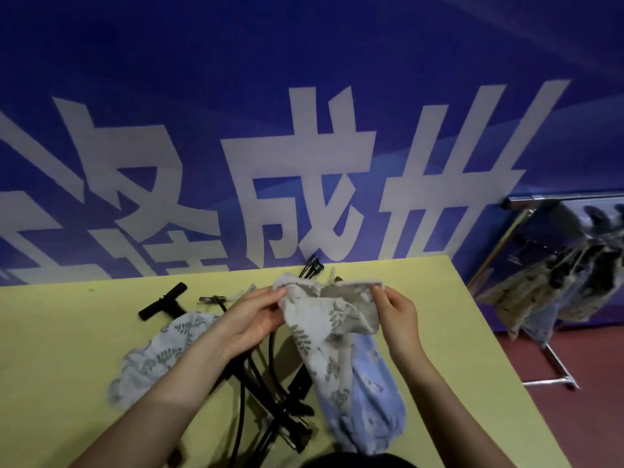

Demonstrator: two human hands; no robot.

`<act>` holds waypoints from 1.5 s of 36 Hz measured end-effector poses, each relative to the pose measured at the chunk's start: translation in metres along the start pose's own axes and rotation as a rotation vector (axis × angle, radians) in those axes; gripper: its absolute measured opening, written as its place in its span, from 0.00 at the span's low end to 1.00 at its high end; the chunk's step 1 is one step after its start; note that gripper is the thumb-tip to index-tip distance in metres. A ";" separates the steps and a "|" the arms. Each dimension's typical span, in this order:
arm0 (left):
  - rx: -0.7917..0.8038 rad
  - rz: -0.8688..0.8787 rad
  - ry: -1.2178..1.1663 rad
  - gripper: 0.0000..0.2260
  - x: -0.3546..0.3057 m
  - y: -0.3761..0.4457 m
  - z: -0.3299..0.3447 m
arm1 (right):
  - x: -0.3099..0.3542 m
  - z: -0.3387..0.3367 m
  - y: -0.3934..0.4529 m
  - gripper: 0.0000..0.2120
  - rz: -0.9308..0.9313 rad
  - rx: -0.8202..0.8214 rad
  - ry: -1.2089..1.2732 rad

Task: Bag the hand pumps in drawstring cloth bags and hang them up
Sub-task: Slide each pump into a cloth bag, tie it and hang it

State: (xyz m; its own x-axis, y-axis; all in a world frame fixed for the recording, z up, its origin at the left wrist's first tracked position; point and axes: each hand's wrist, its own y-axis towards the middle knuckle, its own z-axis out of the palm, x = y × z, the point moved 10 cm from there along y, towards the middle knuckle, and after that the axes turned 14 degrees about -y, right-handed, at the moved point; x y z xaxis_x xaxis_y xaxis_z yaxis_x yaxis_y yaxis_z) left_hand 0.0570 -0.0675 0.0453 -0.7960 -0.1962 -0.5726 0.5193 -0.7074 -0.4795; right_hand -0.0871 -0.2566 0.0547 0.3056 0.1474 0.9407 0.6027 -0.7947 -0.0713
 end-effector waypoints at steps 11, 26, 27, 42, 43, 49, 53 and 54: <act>0.202 -0.035 -0.407 0.32 -0.017 0.016 0.024 | -0.042 0.046 -0.001 0.09 0.423 0.296 0.288; -0.116 0.143 -0.022 0.17 -0.048 0.018 -0.045 | 0.032 0.081 -0.007 0.20 0.529 0.706 1.021; -0.150 0.170 0.105 0.14 -0.051 0.016 -0.051 | 0.035 0.079 -0.007 0.19 0.509 0.706 1.002; 0.075 -0.084 -0.406 0.31 -0.026 0.018 -0.020 | -0.005 0.055 -0.005 0.13 0.315 0.498 0.538; 0.069 -0.100 -0.434 0.32 -0.023 0.017 -0.016 | -0.011 0.057 -0.006 0.14 0.322 0.510 0.513; -0.003 -0.060 -0.521 0.45 -0.014 0.022 -0.010 | -0.033 0.059 -0.008 0.15 0.366 0.492 0.543; 0.047 -0.027 -0.550 0.47 -0.017 0.020 -0.002 | -0.039 0.062 -0.006 0.15 0.394 0.481 0.539; 0.075 -0.017 -0.535 0.45 -0.018 0.018 0.003 | -0.041 0.064 -0.005 0.15 0.401 0.479 0.540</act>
State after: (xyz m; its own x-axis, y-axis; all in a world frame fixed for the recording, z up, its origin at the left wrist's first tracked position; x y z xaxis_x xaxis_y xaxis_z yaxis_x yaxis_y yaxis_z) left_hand 0.0799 -0.0785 0.0486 -0.8615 -0.4889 -0.1372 0.4970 -0.7564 -0.4253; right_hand -0.0551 -0.2211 -0.0045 0.2419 -0.4945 0.8348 0.8094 -0.3717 -0.4547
